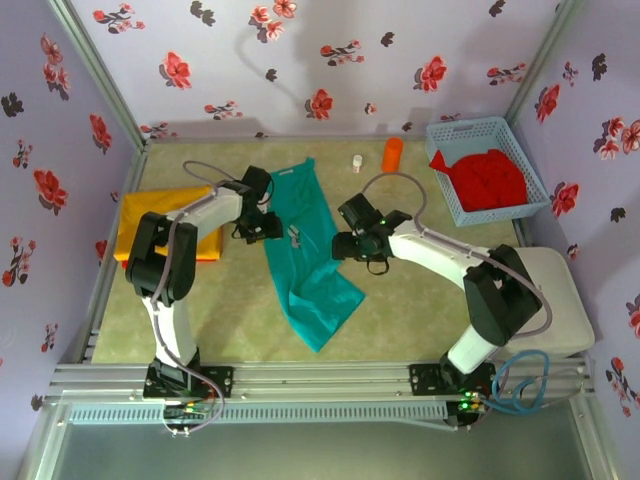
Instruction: Fold and stack the t-shirts
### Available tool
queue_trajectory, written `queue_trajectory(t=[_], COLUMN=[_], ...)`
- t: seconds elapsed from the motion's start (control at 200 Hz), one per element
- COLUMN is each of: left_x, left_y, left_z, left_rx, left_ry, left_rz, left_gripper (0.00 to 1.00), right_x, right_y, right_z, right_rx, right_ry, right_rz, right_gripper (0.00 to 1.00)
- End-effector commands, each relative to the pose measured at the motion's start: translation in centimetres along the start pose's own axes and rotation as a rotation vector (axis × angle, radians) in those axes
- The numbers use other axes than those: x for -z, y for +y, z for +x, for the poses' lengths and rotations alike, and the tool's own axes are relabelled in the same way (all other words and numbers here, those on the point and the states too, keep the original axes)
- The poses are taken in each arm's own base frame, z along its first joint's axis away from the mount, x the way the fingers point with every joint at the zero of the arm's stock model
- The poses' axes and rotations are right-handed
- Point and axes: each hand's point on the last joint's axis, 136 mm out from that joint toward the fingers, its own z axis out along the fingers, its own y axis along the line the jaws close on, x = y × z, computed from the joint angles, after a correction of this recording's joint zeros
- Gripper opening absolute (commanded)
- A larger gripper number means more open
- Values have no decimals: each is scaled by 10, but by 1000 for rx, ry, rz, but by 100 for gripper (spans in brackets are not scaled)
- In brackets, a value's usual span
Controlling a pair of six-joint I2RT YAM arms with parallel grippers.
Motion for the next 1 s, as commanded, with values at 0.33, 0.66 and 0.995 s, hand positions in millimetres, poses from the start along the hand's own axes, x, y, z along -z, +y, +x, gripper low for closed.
queue_trajectory(t=[0.33,0.66,0.995], left_x=[-41,-56,7], left_y=[-20,-28,-37], left_z=[-46,-103,-110], left_rx=[-33,-93,-184], left_ry=[0,-15,-80], left_rz=[29,28,54], left_gripper=[44,43,43], right_x=[-28,-26,-17], right_y=[-15,2,16], right_z=[77,86,117], right_rx=[-58,-230,-274], right_ry=[149,137,173], right_rz=[-152,-302,-317], right_gripper=[60,48,45])
